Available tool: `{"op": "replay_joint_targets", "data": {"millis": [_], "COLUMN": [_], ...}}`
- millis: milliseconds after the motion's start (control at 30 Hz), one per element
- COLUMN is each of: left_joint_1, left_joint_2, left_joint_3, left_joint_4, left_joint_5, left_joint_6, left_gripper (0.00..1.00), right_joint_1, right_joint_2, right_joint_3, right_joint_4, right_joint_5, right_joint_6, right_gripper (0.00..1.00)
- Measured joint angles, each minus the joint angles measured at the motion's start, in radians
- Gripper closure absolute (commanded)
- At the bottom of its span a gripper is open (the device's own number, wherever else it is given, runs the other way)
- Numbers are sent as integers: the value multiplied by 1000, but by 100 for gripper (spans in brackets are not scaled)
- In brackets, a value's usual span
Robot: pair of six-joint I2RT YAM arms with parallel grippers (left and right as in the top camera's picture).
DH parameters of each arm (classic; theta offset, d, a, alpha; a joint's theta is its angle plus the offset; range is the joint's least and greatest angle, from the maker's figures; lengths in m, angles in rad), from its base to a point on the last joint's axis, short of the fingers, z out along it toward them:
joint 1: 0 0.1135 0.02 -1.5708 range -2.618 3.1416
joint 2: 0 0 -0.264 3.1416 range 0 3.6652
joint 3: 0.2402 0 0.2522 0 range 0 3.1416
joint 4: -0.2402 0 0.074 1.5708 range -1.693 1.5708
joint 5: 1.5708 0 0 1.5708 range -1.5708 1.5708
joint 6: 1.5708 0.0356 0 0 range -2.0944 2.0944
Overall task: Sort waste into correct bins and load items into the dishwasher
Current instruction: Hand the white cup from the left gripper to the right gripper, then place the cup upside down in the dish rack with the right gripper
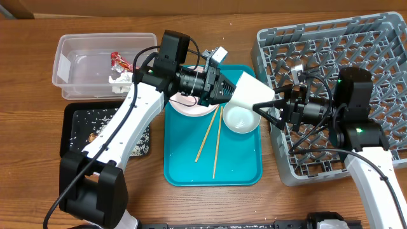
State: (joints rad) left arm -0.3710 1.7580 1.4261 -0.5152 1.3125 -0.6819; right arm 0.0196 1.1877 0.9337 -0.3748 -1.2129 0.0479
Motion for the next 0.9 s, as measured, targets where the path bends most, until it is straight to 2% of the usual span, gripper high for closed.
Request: {"op": "replay_joint_targets", "data": {"millis": [67, 133, 267, 367, 500, 633, 833, 900], "left_joint_1": [-1, -2, -2, 6, 13, 14, 43, 53], "left_joint_2": [0, 0, 0, 0, 0, -8, -121, -182], "left_joint_3": [0, 0, 1, 2, 3, 3, 3, 3], "left_joint_4": [2, -1, -23, -89, -231, -391, -586, -638], "left_joint_5": [-23, -48, -88, -188, -369, -596, -983, -1096], "left_joint_6": [6, 8, 48, 86, 175, 237, 271, 274], "left_gripper": [46, 35, 29, 29, 27, 26, 22, 20], "right_joint_1": [2, 8, 9, 10, 6, -31, -162, -211], "right_joint_2": [0, 0, 0, -3, -3, -1, 0, 1], "right_joint_3": [0, 0, 1, 1, 3, 47, 270, 344], "right_joint_4": [-6, -23, -127, -206, -307, -479, -700, -737], "right_joint_5": [-3, -1, 78, 171, 341, 507, 776, 852], "right_joint_6": [1, 4, 5, 4, 23, 39, 64, 69], "right_gripper": [42, 44, 54, 61, 63, 64, 78, 79]}}
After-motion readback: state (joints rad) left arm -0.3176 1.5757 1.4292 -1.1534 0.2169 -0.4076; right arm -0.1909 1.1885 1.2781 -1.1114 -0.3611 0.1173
